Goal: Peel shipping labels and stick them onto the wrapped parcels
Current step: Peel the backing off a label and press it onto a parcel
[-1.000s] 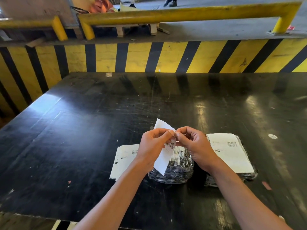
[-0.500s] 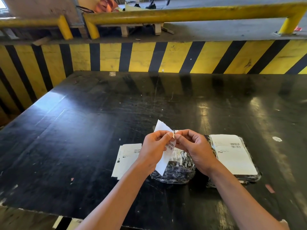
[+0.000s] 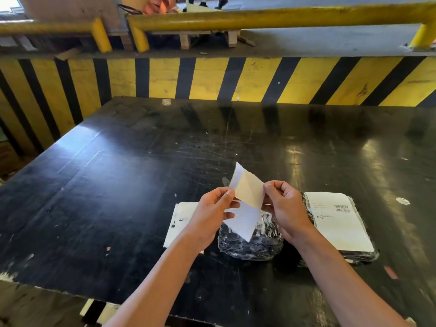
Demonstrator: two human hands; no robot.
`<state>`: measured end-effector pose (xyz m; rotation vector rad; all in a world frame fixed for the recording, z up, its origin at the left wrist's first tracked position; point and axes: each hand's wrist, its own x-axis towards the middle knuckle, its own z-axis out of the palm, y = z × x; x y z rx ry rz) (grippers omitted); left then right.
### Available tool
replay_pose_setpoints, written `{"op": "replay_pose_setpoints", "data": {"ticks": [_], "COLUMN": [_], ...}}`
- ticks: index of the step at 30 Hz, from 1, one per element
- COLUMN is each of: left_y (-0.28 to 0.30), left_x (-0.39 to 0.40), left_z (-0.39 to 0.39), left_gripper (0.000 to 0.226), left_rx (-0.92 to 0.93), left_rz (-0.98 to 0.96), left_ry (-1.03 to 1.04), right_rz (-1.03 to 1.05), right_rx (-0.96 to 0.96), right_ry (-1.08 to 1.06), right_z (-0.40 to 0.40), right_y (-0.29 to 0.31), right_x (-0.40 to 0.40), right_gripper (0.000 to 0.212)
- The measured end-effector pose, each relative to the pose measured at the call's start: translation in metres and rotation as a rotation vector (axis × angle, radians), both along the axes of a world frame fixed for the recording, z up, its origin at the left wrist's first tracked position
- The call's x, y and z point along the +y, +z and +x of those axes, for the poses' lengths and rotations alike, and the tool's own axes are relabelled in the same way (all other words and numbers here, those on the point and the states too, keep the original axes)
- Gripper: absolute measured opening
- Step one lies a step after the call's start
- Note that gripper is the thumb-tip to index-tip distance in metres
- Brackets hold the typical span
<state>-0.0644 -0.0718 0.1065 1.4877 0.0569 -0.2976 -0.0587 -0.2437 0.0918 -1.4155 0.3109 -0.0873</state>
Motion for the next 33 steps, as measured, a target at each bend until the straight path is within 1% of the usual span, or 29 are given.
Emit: {"op": "replay_pose_setpoints", "data": {"ticks": [4, 7, 11, 15, 18, 24, 28, 30, 33], "left_y": [-0.003, -0.003, -0.003, -0.005, -0.009, -0.022, -0.027, -0.027, -0.027], "left_x": [0.018, 0.024, 0.041, 0.068, 0.089, 0.14, 0.172, 0.187, 0.194], "left_z": [0.002, 0.001, 0.002, 0.001, -0.001, -0.004, -0.009, -0.013, -0.017], "left_gripper": [0.021, 0.019, 0.021, 0.024, 0.026, 0.026, 0.023, 0.021, 0.016], "left_rx": [0.087, 0.119, 0.129, 0.113, 0.102, 0.086, 0.078, 0.055, 0.014], "left_rz": [-0.126, -0.129, -0.073, -0.027, -0.003, -0.004, -0.062, -0.076, -0.078], "left_ry": [0.111, 0.2, 0.308, 0.342, 0.42, 0.692, 0.896, 0.951, 0.974], "right_rz": [0.058, 0.085, 0.144, 0.049, -0.031, -0.105, -0.147, -0.193, -0.283], "right_rx": [0.044, 0.026, -0.04, -0.015, -0.003, 0.006, 0.041, 0.065, 0.03], "right_ry": [-0.082, -0.025, 0.103, 0.077, 0.049, -0.078, -0.229, -0.278, -0.2], "right_z": [0.014, 0.015, 0.014, 0.028, 0.045, 0.076, 0.096, 0.105, 0.108], "right_y": [-0.005, -0.003, 0.0, -0.001, -0.003, -0.002, -0.006, -0.009, -0.01], "right_x": [0.003, 0.012, 0.024, 0.032, 0.037, 0.046, 0.05, 0.054, 0.076], "right_gripper": [0.009, 0.006, 0.02, 0.017, 0.015, 0.016, 0.017, 0.016, 0.018]}}
